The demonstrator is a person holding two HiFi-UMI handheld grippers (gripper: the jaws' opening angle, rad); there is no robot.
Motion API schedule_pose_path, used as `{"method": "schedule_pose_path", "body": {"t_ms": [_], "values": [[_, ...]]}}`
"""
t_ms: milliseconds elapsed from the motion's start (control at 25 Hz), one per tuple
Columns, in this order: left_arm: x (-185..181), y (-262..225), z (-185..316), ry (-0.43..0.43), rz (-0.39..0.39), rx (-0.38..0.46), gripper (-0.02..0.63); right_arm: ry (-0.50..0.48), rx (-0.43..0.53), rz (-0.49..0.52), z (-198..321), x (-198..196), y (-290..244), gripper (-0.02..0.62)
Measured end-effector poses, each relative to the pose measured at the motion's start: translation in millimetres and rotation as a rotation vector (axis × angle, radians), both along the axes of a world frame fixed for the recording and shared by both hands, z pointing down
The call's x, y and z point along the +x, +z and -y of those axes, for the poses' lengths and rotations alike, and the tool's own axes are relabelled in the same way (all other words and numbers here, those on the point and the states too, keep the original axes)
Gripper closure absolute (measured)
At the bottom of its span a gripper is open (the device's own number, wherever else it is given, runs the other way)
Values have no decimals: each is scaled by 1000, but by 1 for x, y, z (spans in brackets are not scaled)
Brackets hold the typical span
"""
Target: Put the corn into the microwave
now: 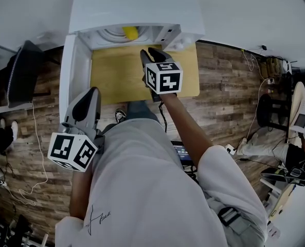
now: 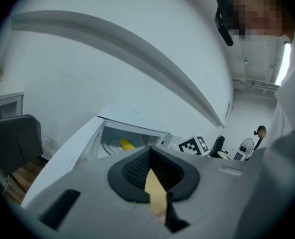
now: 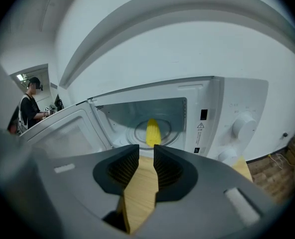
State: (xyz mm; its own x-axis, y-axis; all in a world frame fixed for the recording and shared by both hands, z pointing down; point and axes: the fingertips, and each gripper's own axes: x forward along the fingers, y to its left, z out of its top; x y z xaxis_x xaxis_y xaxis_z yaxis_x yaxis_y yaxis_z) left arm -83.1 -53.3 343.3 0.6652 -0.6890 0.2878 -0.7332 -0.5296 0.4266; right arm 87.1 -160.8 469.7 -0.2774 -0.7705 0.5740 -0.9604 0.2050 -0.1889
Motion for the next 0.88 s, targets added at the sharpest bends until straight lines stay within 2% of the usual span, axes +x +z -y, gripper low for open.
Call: {"method": "schedule_pose_path", "body": {"t_ms": [880], "values": [[0, 6, -10, 2, 9, -3, 619, 49, 20, 100, -64, 9, -35, 565]]}}
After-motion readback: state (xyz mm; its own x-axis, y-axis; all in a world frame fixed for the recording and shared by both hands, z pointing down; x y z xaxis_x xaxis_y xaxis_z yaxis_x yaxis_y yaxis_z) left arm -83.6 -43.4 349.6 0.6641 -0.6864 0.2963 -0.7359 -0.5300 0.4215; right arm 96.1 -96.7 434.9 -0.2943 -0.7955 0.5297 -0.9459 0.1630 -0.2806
